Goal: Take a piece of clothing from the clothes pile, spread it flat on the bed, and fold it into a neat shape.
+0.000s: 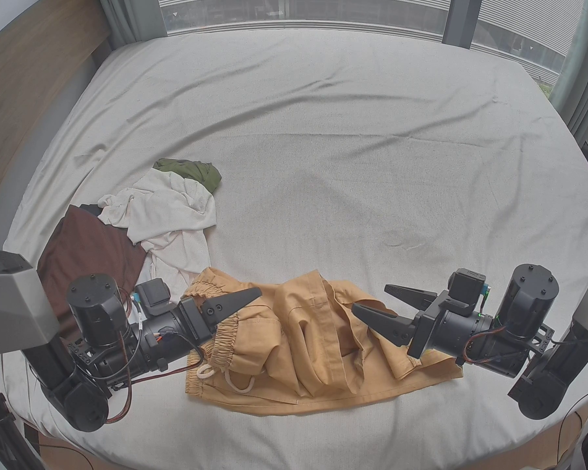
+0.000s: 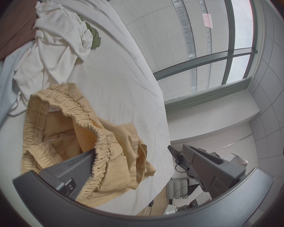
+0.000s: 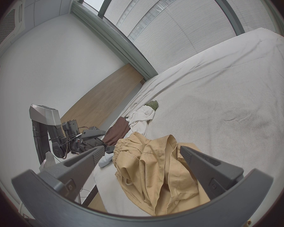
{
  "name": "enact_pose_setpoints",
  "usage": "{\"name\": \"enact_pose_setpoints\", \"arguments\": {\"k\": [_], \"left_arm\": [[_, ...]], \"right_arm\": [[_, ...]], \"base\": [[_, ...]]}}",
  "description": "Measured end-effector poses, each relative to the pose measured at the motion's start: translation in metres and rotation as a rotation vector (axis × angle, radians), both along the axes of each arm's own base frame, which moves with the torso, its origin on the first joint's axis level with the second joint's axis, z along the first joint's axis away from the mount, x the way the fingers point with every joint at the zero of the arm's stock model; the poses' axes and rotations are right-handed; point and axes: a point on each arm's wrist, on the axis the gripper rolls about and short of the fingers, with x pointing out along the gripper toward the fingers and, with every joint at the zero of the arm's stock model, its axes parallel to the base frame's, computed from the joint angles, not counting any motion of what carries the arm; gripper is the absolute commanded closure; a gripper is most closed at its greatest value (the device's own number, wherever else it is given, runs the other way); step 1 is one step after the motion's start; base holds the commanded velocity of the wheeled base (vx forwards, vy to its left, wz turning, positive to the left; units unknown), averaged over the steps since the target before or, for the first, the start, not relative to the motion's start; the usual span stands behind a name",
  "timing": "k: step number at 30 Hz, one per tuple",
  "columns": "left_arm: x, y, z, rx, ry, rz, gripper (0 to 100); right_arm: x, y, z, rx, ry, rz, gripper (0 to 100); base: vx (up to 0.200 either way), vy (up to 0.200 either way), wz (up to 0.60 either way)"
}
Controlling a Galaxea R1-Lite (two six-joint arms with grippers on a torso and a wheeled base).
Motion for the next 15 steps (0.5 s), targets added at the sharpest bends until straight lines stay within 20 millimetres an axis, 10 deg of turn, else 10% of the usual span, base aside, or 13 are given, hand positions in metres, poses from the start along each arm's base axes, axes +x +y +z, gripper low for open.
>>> {"name": "enact_pose_setpoints", "arguments": {"k": [15], "left_arm": [[0.012,-0.010,-0.013,0.015,0.013,-0.009,0]], "right_arm": [[-0.001,0.000,0.000,-0.001,0.003,0.000,0]], "base": [[0.000,0.000,0.00]]}}
